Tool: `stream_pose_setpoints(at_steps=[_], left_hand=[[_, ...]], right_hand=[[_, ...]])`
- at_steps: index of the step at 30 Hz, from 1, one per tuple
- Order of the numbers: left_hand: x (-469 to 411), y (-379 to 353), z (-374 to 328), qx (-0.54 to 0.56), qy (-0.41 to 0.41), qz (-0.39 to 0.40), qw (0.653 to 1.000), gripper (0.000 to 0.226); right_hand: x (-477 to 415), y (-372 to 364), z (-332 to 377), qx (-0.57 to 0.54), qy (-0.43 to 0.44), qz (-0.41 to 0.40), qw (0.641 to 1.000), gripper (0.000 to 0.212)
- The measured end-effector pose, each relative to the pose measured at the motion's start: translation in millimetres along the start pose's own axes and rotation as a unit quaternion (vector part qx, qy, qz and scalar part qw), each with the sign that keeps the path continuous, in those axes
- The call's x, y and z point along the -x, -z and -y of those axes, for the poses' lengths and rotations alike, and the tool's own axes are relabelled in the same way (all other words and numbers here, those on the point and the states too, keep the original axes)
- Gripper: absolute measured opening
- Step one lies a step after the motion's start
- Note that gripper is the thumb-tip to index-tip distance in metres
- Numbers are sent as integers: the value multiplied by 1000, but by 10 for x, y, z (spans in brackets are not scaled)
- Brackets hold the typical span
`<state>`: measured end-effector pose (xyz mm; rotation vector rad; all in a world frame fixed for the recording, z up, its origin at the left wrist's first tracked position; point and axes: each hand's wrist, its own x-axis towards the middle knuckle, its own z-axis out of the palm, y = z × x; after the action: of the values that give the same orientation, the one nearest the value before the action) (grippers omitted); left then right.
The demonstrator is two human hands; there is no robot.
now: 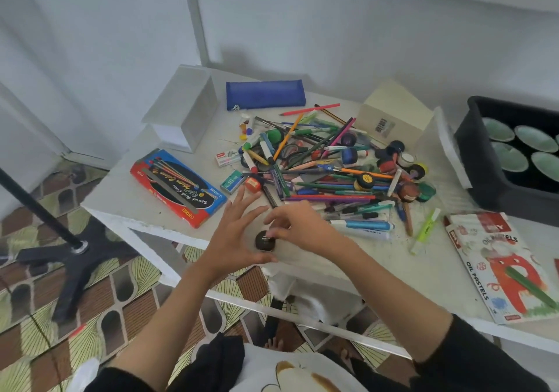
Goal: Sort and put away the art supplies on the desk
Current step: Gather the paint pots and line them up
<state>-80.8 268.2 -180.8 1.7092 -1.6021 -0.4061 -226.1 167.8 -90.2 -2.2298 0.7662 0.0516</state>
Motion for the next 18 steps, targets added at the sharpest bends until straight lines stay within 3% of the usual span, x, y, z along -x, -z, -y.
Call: stream_pose_setpoints(at_steps=[2,5,10,14,18], left_hand=[[27,-5,-8,-16,11,4,1000,99],[58,-5,-21,-17,22,3,1000,99],[90,25,-41,10,40,1,999,94],[108,36,-83,31,70,5,997,93],[120,72,-122,55,106,15,993,90]], right_hand=[[-87,159,-10,6,21,-50,998,13],[-340,325,26,79,73,-128,986,21],[-781,331,103,309,123,-41,942,55],[-886,256,126,416,149,-48,896,47],[-934,156,82,392,158,-64,904,41]])
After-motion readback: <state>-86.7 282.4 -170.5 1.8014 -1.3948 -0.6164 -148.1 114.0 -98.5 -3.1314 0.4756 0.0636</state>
